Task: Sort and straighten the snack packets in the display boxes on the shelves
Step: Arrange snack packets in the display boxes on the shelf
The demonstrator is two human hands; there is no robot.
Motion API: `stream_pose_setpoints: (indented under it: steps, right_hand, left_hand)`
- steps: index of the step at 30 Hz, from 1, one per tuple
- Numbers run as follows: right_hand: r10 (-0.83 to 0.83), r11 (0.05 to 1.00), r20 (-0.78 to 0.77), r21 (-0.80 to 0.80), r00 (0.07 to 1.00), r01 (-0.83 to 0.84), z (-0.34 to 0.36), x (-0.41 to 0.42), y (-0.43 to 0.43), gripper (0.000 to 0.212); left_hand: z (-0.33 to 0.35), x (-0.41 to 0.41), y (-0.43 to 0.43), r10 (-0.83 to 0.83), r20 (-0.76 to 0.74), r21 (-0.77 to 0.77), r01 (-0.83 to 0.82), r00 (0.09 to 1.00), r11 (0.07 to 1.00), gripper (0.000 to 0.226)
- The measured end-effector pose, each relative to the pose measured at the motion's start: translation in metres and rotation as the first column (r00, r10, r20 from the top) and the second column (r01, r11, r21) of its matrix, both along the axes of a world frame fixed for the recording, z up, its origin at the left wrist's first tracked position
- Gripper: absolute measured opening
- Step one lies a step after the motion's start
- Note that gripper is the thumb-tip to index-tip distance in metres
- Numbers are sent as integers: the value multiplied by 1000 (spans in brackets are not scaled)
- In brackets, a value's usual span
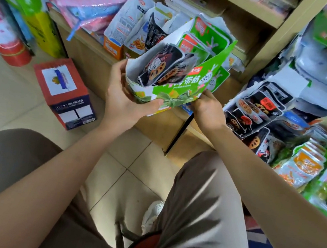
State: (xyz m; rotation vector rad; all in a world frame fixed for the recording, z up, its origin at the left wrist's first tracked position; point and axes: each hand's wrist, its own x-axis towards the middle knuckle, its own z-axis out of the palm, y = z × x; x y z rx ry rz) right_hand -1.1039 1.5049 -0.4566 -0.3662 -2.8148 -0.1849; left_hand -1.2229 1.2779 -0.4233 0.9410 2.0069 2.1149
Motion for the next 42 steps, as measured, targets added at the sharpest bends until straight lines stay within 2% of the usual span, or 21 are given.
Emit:
stream_pose_setpoints:
  steps: [2,4,9,13,18,21,24,26,32,35,42]
  right_hand:
    - [36,999,-47,-24,998,-38,0,10,-2,49]
    - [46,998,-76,33,996,-44,0,28,-7,43]
    - [-118,979,-136,150,984,138,1,78,2,24]
    - [-129,976,-127,159,983,149,-1,108,11,9]
    - [-132,988,-131,66,983,142,7,136,13,14]
    - [-158,987,-158,-54,975,151,7,147,13,32]
    - [-256,956,-221,-203,941,212,3,154,9,46]
    - [-317,928,-243,-280,917,247,0,160,8,45]
    - [-408,892,-228,-305,884,333,1,176,4,18]
    - [-468,872,-247,-288,849,397,0,185,3,20]
    - [-435,890,-310,-292,845,351,0,194,2,17]
  left_hand:
    - [1,1,1,8,-3,-12,-8,1000,1000,99]
    - [0,1,3,14,-2,-7,-14,1000,1000,98]
    - [-2,4,9,-3,33,3,3,999,1000,94]
    - [-1,12,14,-21,68,18,19,998,1000,92]
    - [-3,24,20,-31,82,38,28,996,999,85]
    - [-5,34,22,-60,97,33,57,993,998,86]
    - [-6,49,26,-79,86,22,77,993,997,85]
    - [-8,64,30,-89,73,15,88,993,996,85]
    - [-19,106,45,-69,72,-6,70,995,998,91]
    - [-21,119,51,-48,52,-9,49,997,999,94]
    - [-29,141,61,15,52,-27,-14,999,1000,96]
